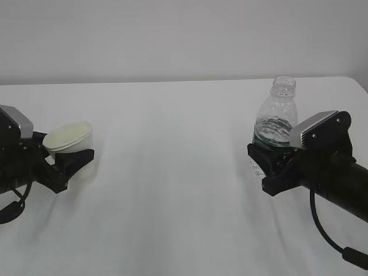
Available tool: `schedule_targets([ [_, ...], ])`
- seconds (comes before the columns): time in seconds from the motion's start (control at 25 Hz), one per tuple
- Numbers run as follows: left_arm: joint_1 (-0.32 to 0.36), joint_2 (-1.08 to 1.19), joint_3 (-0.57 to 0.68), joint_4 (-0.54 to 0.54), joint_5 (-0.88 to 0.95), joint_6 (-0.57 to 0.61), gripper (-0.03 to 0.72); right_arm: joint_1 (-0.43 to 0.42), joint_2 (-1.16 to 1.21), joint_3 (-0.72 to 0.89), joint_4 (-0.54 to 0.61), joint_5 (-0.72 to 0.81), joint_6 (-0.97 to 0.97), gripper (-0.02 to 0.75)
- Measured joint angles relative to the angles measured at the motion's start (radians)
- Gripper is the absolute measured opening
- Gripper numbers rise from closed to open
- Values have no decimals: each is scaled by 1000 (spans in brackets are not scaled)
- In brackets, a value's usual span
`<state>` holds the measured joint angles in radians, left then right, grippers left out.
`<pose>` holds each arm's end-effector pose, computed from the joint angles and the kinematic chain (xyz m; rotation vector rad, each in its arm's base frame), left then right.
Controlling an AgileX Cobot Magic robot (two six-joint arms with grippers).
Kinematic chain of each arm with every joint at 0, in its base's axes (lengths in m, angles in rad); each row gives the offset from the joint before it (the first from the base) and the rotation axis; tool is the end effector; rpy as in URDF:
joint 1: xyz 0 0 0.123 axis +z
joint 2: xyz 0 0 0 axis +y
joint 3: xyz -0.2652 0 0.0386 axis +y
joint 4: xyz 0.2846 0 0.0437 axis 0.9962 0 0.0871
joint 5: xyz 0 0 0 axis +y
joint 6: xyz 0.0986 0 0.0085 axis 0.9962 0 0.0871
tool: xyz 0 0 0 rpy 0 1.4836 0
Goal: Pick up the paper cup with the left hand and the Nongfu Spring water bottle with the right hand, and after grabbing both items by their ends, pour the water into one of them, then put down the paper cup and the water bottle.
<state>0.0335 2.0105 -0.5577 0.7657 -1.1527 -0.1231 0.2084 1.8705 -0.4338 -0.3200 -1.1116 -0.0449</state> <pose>0.2987 -0.0527 0.0429 0.6442 1.7472 -0.4600 0.2763 0.0869 0.0644 -0.5573 1.7405 0.2737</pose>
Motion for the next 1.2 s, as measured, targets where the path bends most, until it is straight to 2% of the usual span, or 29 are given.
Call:
schedule_targets([
  [0.56,-4,-65,0,195,0,-121,471,0,0,0,-43,0,0,438],
  [1.2,-227,-65,0,189,0,-130,471,0,0,0,-74,0,0,438],
])
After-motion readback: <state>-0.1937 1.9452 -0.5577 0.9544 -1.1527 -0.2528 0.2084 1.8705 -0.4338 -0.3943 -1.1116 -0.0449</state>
